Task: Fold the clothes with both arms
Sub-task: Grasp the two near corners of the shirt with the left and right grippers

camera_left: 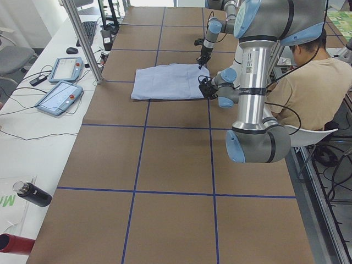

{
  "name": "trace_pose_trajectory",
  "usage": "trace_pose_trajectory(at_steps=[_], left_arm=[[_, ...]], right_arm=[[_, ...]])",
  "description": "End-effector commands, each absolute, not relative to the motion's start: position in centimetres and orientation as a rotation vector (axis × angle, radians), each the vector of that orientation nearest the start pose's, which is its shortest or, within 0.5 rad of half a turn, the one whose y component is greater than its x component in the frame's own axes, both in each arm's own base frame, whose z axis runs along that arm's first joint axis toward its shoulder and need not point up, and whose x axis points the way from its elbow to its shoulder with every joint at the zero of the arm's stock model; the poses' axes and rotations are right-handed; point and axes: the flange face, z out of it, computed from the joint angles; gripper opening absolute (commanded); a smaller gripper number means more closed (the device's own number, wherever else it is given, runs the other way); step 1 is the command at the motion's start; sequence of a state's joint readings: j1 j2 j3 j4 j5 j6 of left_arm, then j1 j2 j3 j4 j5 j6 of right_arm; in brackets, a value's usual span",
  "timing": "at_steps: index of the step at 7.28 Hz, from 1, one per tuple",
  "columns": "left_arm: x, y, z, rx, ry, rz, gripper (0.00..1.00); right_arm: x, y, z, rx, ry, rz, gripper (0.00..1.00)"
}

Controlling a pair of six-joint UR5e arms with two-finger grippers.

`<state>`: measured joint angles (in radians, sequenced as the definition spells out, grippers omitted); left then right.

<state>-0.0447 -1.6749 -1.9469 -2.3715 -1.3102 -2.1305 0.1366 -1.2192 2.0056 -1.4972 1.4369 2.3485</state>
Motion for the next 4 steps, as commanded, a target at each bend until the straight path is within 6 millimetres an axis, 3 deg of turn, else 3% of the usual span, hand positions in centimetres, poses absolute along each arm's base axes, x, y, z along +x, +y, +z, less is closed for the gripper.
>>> trace_pose_trajectory(at_steps=[1,3,4], left_arm=[[52.1,-16.7,33.7,-0.127,1.307,-0.658,0.61],[53.1,-15.6,34.1,-0.146,1.294,-0.652,0.45],[53.1,-15.6,34.3,-0.145,1.290,-0.651,0.44]], right_arm=[[-53.9,-22.2,27.3,-0.158,-0.886,0.910,0.00],[-54.0,-22.1,27.3,-0.162,-0.886,0.907,0.00],[-54.0,-22.1,27.1,-0.163,-0.889,0.907,0.00]])
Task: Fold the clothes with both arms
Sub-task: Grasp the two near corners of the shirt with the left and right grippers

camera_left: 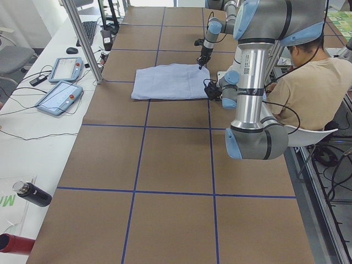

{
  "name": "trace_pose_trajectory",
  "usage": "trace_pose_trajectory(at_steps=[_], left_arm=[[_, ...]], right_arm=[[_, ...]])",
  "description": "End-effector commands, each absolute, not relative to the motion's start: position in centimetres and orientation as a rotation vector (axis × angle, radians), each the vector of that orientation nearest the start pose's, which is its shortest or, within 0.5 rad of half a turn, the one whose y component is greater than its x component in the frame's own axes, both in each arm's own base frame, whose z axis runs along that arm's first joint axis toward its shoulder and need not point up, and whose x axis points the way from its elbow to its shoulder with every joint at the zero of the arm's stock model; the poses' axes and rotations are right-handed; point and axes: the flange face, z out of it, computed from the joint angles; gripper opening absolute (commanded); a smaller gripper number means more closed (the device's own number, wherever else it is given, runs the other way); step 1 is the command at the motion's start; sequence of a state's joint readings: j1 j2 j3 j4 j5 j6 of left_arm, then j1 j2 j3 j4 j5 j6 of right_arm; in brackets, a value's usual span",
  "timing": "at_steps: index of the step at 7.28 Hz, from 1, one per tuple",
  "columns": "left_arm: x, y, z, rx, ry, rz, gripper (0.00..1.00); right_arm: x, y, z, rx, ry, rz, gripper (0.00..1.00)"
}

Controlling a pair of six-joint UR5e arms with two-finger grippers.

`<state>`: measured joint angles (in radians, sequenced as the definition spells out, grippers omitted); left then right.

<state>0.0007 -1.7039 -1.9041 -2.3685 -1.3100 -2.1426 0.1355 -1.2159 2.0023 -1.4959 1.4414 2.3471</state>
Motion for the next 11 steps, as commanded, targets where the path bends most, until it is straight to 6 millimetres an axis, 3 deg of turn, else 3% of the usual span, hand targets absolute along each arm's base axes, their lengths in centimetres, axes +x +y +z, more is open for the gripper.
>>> trace_pose_trajectory(at_steps=[1,2,3,6,8,9,11], left_arm=[[53.2,-15.5,34.2,-0.147,1.292,-0.650,0.36],[53.2,-15.5,34.2,-0.147,1.292,-0.650,0.09],[53.1,-15.7,34.2,-0.139,1.296,-0.657,0.00],[52.1,-16.1,32.9,-0.117,1.330,-0.681,0.00],[50.0,-16.1,29.9,-0.122,1.399,-0.698,0.00],[49.4,-15.3,28.5,-0.165,1.426,-0.707,0.00],[46.2,-14.1,25.1,-0.246,1.498,-0.719,0.00]], right_arm=[[-54.0,-22.1,27.2,-0.163,-0.888,0.907,0.00],[-54.0,-22.1,27.4,-0.161,-0.883,0.907,0.00],[-54.0,-22.1,27.4,-0.160,-0.884,0.908,0.00],[-54.0,-22.1,27.3,-0.157,-0.886,0.909,0.00],[-53.5,-22.1,26.8,-0.160,-0.900,0.911,0.00],[-52.5,-21.6,25.7,-0.175,-0.926,0.905,0.00],[-50.0,-20.1,24.7,-0.215,-0.959,0.905,0.00]])
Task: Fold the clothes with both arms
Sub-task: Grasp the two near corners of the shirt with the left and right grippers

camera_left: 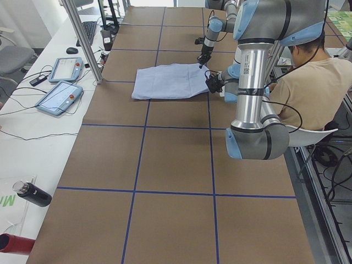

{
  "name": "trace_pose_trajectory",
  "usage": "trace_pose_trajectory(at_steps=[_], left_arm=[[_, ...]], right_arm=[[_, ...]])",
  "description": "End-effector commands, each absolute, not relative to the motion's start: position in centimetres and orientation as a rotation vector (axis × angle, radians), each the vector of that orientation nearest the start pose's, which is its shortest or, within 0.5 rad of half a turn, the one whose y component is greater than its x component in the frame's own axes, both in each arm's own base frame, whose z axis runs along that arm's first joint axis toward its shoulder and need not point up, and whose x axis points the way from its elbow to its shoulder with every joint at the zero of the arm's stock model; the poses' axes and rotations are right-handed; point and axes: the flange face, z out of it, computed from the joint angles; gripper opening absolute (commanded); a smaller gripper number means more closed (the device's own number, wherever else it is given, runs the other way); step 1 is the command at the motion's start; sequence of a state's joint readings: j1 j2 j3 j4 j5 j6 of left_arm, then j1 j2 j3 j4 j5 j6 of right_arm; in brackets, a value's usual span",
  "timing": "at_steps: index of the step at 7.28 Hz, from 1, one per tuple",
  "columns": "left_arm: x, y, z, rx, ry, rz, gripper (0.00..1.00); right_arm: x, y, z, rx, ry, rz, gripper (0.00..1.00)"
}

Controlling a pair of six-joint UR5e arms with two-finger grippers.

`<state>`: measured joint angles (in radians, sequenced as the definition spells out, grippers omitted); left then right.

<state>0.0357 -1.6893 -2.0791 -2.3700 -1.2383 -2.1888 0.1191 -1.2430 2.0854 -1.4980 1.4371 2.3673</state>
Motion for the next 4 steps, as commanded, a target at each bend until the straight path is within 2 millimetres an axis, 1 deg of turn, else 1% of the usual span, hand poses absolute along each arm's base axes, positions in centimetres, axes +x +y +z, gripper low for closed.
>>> trace_pose_trajectory(at_steps=[1,2,3,4], left_arm=[[44.0,-13.4,24.4,-0.278,1.515,-0.711,0.00],[42.3,-12.6,23.9,-0.300,1.522,-0.694,0.00],[41.4,-12.2,23.1,-0.321,1.539,-0.686,0.00],[41.1,-11.8,22.6,-0.336,1.545,-0.678,0.00]], right_arm=[[-47.4,-19.6,24.9,-0.226,-0.967,0.898,0.00],[-44.9,-18.6,24.4,-0.243,-0.986,0.882,0.00],[-44.5,-17.1,24.4,-0.263,-0.961,0.877,0.00],[-44.0,-15.6,23.5,-0.290,-0.963,0.860,0.00]])
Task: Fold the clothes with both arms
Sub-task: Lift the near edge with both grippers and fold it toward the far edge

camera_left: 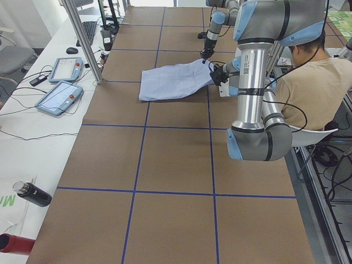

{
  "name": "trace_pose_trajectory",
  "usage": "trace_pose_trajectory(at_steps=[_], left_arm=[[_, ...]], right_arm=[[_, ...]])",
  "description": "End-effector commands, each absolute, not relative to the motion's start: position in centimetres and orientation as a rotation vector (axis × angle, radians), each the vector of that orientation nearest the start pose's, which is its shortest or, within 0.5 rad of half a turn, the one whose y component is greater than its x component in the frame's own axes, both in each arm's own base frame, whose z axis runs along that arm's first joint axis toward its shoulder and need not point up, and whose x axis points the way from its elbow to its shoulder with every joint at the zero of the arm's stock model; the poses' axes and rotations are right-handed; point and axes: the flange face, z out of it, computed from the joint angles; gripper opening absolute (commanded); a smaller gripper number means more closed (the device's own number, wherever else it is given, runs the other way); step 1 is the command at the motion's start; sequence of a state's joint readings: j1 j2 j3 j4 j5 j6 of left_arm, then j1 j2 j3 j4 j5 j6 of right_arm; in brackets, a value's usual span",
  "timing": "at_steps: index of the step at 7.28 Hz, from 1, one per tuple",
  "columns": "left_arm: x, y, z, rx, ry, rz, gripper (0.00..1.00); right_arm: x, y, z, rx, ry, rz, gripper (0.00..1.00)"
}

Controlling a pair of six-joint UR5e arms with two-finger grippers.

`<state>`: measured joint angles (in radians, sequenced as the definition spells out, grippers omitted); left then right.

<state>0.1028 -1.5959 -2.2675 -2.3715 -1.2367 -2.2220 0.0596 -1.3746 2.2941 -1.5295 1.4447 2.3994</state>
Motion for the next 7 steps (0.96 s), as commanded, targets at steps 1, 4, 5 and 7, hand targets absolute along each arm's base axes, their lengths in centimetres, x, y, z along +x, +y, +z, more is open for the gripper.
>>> trace_pose_trajectory(at_steps=[1,4,5,7], left_arm=[[40.6,-11.4,21.9,-0.354,1.559,-0.668,0.00],[40.4,-11.4,22.0,-0.379,1.553,-0.689,0.00],[40.0,-13.2,21.8,-0.337,1.569,-0.709,0.00],[38.6,-19.1,20.9,-0.210,1.608,-0.683,0.00]], right_arm=[[-43.7,-14.6,23.0,-0.317,-0.969,0.856,0.00],[-42.6,-15.9,22.2,-0.314,-0.994,0.882,0.00],[-42.7,-18.1,22.4,-0.294,-0.994,0.919,0.00],[-45.2,-25.3,22.5,-0.325,-0.947,0.989,0.00]])
